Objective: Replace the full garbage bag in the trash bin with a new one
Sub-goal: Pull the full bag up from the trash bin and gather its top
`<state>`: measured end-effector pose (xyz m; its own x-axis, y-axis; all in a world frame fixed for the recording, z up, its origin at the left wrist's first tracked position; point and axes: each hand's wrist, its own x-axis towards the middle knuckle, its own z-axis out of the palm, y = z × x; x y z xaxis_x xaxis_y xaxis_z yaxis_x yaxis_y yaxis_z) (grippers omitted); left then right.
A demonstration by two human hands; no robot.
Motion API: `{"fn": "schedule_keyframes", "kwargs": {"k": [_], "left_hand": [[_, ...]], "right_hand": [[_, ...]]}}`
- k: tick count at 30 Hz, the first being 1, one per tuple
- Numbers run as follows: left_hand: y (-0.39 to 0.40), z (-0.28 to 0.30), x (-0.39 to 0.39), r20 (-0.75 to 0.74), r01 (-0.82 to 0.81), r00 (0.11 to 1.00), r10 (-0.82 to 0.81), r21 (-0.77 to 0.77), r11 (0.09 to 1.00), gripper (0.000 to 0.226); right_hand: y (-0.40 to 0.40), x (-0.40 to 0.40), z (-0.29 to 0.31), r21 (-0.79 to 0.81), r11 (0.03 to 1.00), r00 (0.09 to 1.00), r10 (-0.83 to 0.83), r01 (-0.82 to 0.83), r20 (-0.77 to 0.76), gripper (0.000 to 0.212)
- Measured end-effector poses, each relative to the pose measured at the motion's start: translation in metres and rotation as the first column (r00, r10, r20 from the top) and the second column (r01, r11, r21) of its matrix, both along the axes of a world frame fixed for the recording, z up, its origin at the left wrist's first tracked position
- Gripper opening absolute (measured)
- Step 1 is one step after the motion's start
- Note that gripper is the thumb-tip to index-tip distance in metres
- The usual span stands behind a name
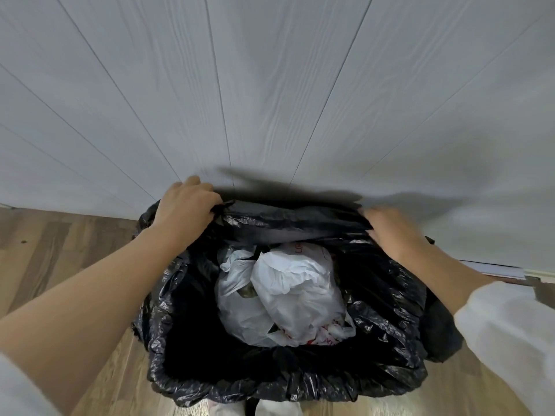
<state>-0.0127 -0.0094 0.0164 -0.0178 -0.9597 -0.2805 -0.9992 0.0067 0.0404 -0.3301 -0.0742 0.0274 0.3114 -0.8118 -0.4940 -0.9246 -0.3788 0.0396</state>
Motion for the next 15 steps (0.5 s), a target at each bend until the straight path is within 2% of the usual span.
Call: {"fn": "schedule_keyframes", "kwargs": {"k": [2, 4, 5, 7, 9, 10, 12, 13, 15], "left_hand": [[0.0, 0.002, -0.002, -0.024, 0.033, 0.999, -0.033, -0.022, 0.999, 0.026], [0.003, 0.005, -0.005, -0.203, -0.013, 0.979, 0.014, 0.006, 1.0, 0.025], [0.006, 0.005, -0.006, -0.277, -0.029, 0.96, 0.033, 0.017, 0.999, 0.031], [0.012, 0.002, -0.007, -0.328, -0.04, 0.942, 0.064, 0.078, 0.996, 0.058], [0.016, 0.001, -0.008, -0.272, -0.004, 0.961, 0.054, 0.184, 0.983, 0.083], [0.017, 0.001, -0.009, -0.215, 0.009, 0.976, 0.036, 0.204, 0.979, 0.085], [0.016, 0.001, -0.011, -0.075, 0.022, 0.997, -0.011, 0.15, 0.988, 0.077], [0.015, 0.002, -0.012, -0.006, 0.041, 0.999, -0.041, 0.122, 0.992, 0.07], [0.013, 0.006, -0.015, 0.089, 0.086, 0.991, -0.098, 0.127, 0.988, 0.05]], "right_hand": [[0.002, 0.002, 0.004, -0.147, 0.986, 0.994, 0.066, -0.078, -0.083, 0.021], [0.004, 0.002, 0.005, -0.154, 0.982, 0.993, 0.097, -0.106, -0.067, 0.019], [0.006, 0.001, 0.006, -0.12, 0.991, 0.998, 0.062, -0.062, -0.011, 0.019], [0.007, 0.0, 0.007, -0.077, 0.996, 0.991, -0.027, 0.037, 0.131, 0.021], [0.006, -0.001, 0.008, -0.087, 0.996, 0.982, -0.008, 0.025, 0.188, 0.033], [0.006, -0.001, 0.008, -0.066, 0.998, 0.982, 0.015, -0.002, 0.189, 0.047], [0.005, 0.001, 0.008, 0.037, 0.998, 0.99, 0.044, -0.049, 0.133, 0.076], [0.005, 0.003, 0.008, 0.089, 0.993, 0.995, 0.068, -0.074, 0.067, 0.083], [0.006, 0.007, 0.007, 0.098, 0.99, 0.992, 0.107, -0.101, -0.063, 0.078]]}}
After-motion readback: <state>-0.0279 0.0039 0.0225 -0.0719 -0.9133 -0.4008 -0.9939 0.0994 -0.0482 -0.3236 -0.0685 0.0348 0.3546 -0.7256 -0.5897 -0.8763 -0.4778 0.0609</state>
